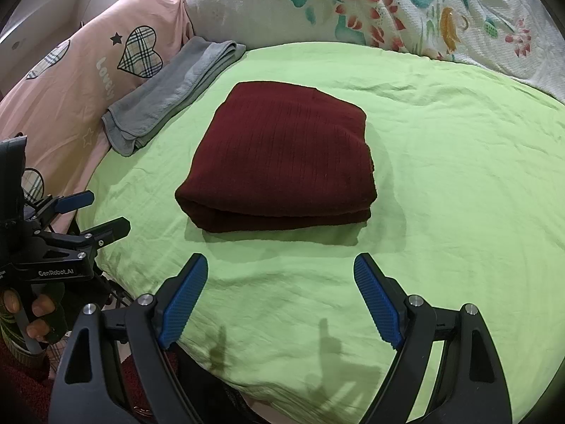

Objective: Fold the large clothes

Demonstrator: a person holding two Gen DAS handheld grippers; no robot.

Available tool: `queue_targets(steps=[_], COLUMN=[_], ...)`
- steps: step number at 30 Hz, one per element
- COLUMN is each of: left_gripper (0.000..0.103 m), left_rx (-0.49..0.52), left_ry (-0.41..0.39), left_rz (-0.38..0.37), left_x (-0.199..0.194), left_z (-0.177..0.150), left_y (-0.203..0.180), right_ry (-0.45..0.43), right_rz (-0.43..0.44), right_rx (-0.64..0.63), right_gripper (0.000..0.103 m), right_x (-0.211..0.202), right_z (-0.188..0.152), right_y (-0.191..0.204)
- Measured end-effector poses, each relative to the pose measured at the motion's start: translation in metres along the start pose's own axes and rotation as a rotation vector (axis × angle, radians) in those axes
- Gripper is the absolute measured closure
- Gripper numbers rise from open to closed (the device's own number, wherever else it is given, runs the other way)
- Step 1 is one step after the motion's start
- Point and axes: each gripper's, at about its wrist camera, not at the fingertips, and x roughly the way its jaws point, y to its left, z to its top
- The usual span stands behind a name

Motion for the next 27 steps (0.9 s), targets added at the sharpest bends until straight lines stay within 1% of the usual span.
queue_targets(steps=[27], left_gripper=[0.003], left_rx=[0.005], left_ry=[-0.009], left_rz=[-0.005], left_x=[-0.0031], left_z=[0.0003], left_y=[-0.0037], right_ry=[0.001], right_rz=[0.004], right_rx=[0.008], right_gripper=[0.018], right_x=[0.0014], right_z=[-0.0004], right_y=[-0.0018])
